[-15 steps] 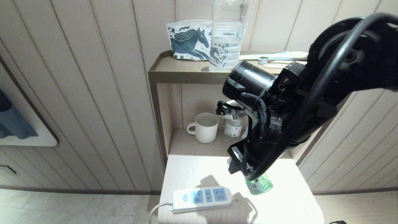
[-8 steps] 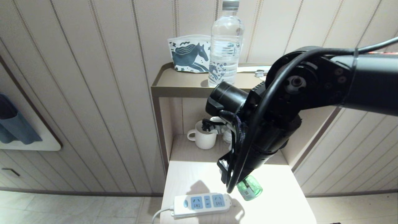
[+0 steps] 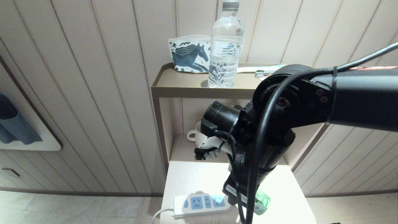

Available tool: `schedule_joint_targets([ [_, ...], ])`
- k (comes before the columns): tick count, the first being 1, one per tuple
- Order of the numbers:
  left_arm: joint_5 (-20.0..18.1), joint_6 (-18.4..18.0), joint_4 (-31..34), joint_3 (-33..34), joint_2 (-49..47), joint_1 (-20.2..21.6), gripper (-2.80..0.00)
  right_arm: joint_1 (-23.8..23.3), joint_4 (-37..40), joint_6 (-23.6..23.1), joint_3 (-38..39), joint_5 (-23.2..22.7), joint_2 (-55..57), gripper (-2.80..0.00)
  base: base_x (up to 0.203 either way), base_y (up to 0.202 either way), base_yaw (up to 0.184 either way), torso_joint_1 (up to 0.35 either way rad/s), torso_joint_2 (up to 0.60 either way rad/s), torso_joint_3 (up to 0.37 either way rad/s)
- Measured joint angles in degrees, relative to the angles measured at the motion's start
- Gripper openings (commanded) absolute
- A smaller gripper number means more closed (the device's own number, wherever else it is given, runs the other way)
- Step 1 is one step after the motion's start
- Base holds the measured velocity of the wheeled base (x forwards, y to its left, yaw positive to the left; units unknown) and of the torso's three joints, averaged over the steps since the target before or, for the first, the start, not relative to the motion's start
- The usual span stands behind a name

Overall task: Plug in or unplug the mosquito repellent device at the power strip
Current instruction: Insert the plug into the socket

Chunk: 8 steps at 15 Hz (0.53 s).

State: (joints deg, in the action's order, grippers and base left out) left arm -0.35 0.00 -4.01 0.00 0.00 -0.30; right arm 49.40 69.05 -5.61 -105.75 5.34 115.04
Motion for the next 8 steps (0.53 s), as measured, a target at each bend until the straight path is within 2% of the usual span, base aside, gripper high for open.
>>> schedule_joint_targets([
  [3, 0.0, 0.0, 0.0, 0.0, 0.0, 0.0, -2.8, 2.2, 0.1, -6.6, 3.0, 0.1, -3.3, -2.8, 0.0, 0.0, 0.0, 0.0, 0.0, 0.0],
  [5, 0.1, 0.0, 0.0, 0.0, 0.0, 0.0, -2.8, 4.1, 0.0, -12.6, 6.2, 0.7, -6.0, -2.8, 0.0, 0.0, 0.0, 0.0, 0.0, 0.0],
  [8, 0.0, 0.0, 0.0, 0.0, 0.0, 0.0, -2.8, 7.2, -0.3, -14.5, 10.2, 2.8, -9.5, -2.8, 0.0, 0.0, 0.0, 0.0, 0.0, 0.0],
])
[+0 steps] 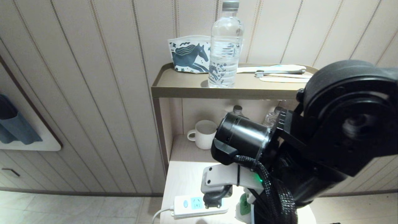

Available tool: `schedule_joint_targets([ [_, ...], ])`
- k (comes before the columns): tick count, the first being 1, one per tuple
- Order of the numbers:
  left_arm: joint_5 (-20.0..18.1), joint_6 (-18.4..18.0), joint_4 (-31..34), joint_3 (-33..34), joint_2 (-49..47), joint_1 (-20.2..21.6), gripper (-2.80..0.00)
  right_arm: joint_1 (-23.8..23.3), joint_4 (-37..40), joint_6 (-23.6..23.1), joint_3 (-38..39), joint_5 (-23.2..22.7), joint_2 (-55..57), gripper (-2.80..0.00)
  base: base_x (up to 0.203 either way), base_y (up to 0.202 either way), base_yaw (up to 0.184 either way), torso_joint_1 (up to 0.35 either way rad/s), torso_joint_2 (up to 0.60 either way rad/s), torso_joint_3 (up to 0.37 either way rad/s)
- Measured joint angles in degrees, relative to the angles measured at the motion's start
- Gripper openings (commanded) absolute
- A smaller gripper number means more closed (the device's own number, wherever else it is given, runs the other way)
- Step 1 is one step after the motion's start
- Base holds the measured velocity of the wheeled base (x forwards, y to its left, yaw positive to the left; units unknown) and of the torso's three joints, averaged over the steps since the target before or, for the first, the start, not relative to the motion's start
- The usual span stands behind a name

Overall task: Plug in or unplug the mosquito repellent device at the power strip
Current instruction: Insert the plug into the socket

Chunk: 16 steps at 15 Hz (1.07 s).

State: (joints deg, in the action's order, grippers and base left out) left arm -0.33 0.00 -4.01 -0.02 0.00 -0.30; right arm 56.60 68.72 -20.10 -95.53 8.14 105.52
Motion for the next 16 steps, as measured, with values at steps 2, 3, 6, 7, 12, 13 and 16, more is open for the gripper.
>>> schedule_joint_targets([
  [2, 0.0, 0.0, 0.0, 0.0, 0.0, 0.0, -2.8, 0.5, -0.2, 0.8, 1.8, 0.3, -2.5, -2.8, 0.0, 0.0, 0.0, 0.0, 0.0, 0.0],
  [3, 0.0, 0.0, 0.0, 0.0, 0.0, 0.0, -2.8, 0.7, -0.4, 0.9, 2.0, 0.3, -3.3, -2.8, 0.0, 0.0, 0.0, 0.0, 0.0, 0.0],
  [6, 0.0, 0.0, 0.0, 0.0, 0.0, 0.0, -2.8, -0.1, -6.9, 1.1, 1.6, 1.2, -3.1, -2.8, 0.0, 0.0, 0.0, 0.0, 0.0, 0.0],
  [7, 0.0, 0.0, 0.0, 0.0, 0.0, 0.0, -2.8, -1.1, -9.2, 1.0, 1.4, 2.0, -2.3, -2.8, 0.0, 0.0, 0.0, 0.0, 0.0, 0.0],
  [12, 0.0, 0.0, 0.0, 0.0, 0.0, 0.0, -2.8, -5.5, -11.6, -1.2, -6.5, 3.0, 4.1, -2.8, 0.0, 0.0, 0.0, 0.0, 0.0, 0.0],
  [13, 0.0, 0.0, 0.0, 0.0, 0.0, 0.0, -2.8, -5.8, -11.2, -1.9, -8.6, 3.0, 4.8, -2.8, 0.0, 0.0, 0.0, 0.0, 0.0, 0.0],
  [16, 0.0, 0.0, 0.0, 0.0, 0.0, 0.0, -2.8, -5.3, -4.8, -3.6, -14.7, 3.2, 6.0, -2.8, 0.0, 0.0, 0.0, 0.0, 0.0, 0.0],
])
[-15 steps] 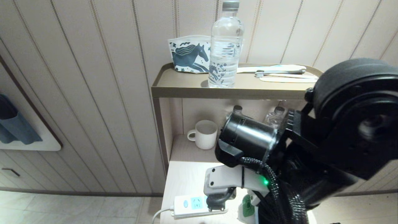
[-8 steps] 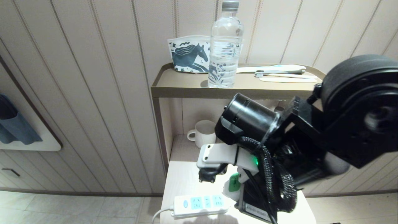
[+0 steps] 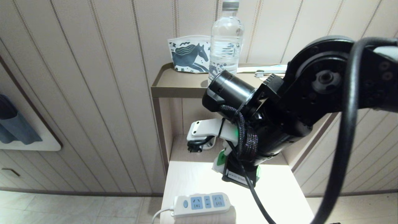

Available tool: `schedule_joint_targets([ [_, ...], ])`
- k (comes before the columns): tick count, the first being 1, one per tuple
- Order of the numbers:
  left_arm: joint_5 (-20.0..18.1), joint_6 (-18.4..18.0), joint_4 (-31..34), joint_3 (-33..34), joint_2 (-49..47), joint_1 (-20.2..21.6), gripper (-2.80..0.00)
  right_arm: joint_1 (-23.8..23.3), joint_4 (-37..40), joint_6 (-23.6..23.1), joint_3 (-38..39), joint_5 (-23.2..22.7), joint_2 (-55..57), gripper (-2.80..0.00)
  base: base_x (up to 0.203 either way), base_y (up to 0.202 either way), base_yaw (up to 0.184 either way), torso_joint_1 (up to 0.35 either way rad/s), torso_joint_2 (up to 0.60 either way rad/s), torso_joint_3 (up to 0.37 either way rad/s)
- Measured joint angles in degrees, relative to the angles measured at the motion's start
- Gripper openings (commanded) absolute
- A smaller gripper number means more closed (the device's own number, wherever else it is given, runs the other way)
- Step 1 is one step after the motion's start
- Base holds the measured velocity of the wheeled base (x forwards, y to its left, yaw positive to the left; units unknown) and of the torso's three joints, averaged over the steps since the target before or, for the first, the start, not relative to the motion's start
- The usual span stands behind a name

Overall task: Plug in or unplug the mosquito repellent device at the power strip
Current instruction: Insert the plug into the socket

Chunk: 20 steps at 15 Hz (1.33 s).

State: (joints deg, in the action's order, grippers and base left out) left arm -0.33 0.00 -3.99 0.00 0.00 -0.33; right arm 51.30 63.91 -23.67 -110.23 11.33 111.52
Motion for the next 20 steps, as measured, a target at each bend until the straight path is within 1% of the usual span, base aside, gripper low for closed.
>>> schedule_joint_targets([
  [1, 0.0, 0.0, 0.0, 0.0, 0.0, 0.0, -2.8, 0.5, 1.4, 0.1, -0.9, 0.0, 0.1, -2.8, 0.0, 0.0, 0.0, 0.0, 0.0, 0.0],
  [5, 0.0, 0.0, 0.0, 0.0, 0.0, 0.0, -2.8, 0.4, 1.9, -0.1, -1.7, -0.2, 0.5, -2.8, 0.0, 0.0, 0.0, 0.0, 0.0, 0.0],
  [9, 0.0, 0.0, 0.0, 0.0, 0.0, 0.0, -2.8, 0.4, 2.3, -3.6, -1.6, -0.4, 2.6, -2.8, 0.0, 0.0, 0.0, 0.0, 0.0, 0.0],
  [12, 0.0, 0.0, 0.0, 0.0, 0.0, 0.0, -2.8, 0.6, 3.0, -4.3, -1.3, -0.3, 3.8, -2.8, 0.0, 0.0, 0.0, 0.0, 0.0, 0.0],
  [15, 0.0, 0.0, 0.0, 0.0, 0.0, 0.0, -2.8, 0.5, 6.4, -6.5, -1.0, -0.1, 4.2, -2.8, 0.0, 0.0, 0.0, 0.0, 0.0, 0.0],
  [20, 0.0, 0.0, 0.0, 0.0, 0.0, 0.0, -2.8, -1.0, 6.9, -12.7, 0.4, -0.1, 4.4, -2.8, 0.0, 0.0, 0.0, 0.0, 0.0, 0.0],
])
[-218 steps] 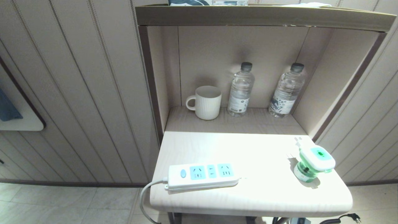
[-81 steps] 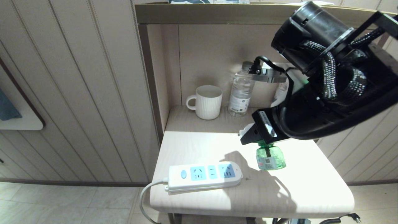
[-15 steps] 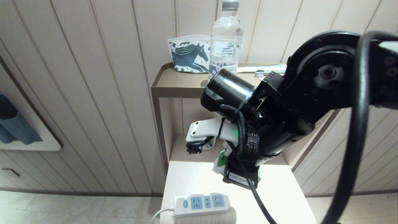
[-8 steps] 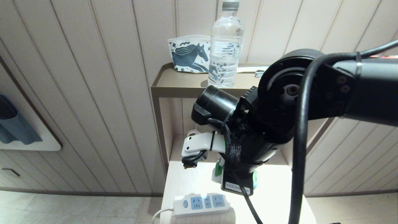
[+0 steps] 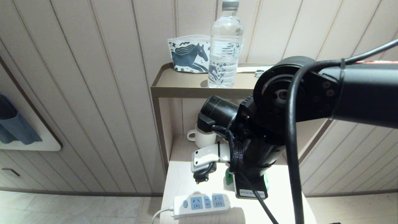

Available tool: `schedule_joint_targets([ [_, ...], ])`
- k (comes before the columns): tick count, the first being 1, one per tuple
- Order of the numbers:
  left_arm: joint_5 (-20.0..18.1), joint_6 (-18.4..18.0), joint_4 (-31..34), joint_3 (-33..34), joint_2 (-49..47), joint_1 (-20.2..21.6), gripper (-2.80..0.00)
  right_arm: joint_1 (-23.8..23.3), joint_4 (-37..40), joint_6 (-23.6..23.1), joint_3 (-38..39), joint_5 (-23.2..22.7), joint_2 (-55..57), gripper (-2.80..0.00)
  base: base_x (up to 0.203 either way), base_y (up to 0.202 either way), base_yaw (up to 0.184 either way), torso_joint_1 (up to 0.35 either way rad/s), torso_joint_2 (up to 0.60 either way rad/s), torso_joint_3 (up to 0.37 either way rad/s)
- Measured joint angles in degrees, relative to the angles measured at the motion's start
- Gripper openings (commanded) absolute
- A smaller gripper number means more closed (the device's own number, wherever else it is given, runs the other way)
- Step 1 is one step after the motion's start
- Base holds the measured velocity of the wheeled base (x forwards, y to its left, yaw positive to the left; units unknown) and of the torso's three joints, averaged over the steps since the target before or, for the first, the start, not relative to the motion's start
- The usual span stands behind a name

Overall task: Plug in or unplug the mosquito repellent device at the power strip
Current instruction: Insert the plug into the socket

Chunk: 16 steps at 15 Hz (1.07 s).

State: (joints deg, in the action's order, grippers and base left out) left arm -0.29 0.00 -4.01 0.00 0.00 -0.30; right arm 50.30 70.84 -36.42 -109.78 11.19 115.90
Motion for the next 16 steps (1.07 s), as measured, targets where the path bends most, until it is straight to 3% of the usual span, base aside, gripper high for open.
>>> schedule_joint_targets([
  [16, 0.0, 0.0, 0.0, 0.0, 0.0, 0.0, -2.8, 4.7, -0.5, -3.0, -2.0, 2.5, 8.6, -2.8, 0.0, 0.0, 0.0, 0.0, 0.0, 0.0],
])
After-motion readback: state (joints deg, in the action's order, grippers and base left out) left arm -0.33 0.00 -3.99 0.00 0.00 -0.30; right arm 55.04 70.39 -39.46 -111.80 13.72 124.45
